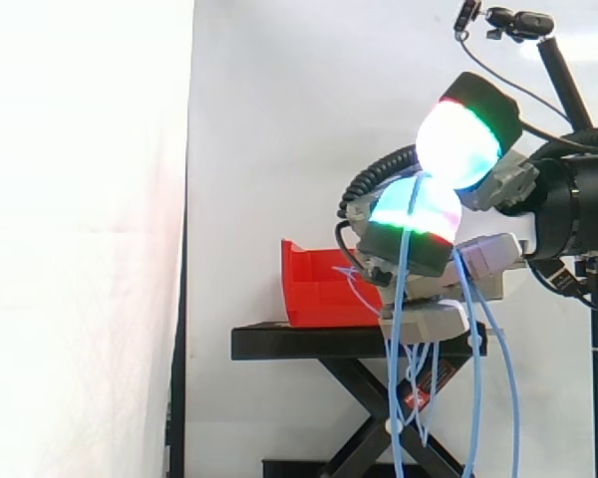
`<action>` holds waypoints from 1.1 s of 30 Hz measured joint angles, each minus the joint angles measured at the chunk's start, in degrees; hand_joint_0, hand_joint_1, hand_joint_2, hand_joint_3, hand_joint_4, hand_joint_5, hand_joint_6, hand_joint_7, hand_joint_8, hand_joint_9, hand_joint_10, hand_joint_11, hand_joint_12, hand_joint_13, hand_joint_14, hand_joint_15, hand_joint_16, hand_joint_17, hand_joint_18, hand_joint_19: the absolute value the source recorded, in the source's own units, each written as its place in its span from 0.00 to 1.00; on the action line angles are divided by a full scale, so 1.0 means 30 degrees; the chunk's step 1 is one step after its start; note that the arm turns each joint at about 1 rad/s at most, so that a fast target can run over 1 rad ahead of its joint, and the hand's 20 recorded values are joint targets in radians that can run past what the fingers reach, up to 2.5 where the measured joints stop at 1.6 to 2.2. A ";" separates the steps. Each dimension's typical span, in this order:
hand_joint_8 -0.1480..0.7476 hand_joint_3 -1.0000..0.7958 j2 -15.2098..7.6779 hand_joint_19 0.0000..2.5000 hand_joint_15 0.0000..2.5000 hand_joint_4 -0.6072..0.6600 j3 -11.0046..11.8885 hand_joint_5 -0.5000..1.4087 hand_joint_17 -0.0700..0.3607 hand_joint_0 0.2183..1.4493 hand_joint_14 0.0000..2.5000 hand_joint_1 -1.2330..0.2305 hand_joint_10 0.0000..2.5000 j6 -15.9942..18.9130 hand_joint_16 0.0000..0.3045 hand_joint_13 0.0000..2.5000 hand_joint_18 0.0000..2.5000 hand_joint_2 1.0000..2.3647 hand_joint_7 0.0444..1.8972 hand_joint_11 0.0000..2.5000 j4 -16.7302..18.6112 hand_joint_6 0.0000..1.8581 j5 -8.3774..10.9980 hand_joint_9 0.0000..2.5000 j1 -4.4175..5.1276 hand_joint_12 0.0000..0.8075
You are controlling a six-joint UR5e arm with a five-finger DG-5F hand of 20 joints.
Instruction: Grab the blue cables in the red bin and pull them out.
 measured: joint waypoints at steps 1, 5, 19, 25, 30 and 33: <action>0.48 0.00 0.0000 0.52 0.08 0.71 0.0000 0.66 0.41 0.47 1.00 0.18 0.26 0.0001 0.16 0.40 0.39 0.00 0.13 0.61 -0.0002 0.50 0.0000 0.34 0.0000 0.41; 0.48 0.00 0.0000 0.52 0.08 0.71 0.0001 0.66 0.41 0.47 1.00 0.18 0.31 -0.0002 0.16 0.40 0.40 0.00 0.13 0.60 -0.0006 0.51 -0.0001 0.34 -0.0001 0.41; 0.47 0.00 0.0001 0.57 0.08 0.72 -0.0001 0.67 0.40 0.49 1.00 0.17 0.35 0.0011 0.15 0.42 0.46 0.00 0.14 0.59 0.0012 0.51 -0.0004 0.34 0.0005 0.40; 0.48 0.00 0.0000 0.64 0.10 0.71 0.0000 0.67 0.39 0.49 1.00 0.17 0.45 0.0030 0.15 0.42 0.50 0.00 0.14 0.54 0.0002 0.50 -0.0027 0.34 -0.0013 0.41; 0.49 0.00 0.0000 0.66 0.10 0.72 0.0001 0.67 0.39 0.50 1.00 0.17 0.52 0.0035 0.14 0.42 0.53 0.00 0.14 0.52 -0.0003 0.50 -0.0029 0.34 -0.0043 0.41; 0.49 0.00 0.0001 0.62 0.11 0.72 0.0001 0.67 0.39 0.50 1.00 0.17 0.53 0.0028 0.14 0.42 0.52 0.00 0.15 0.51 -0.0002 0.50 -0.0030 0.34 -0.0048 0.41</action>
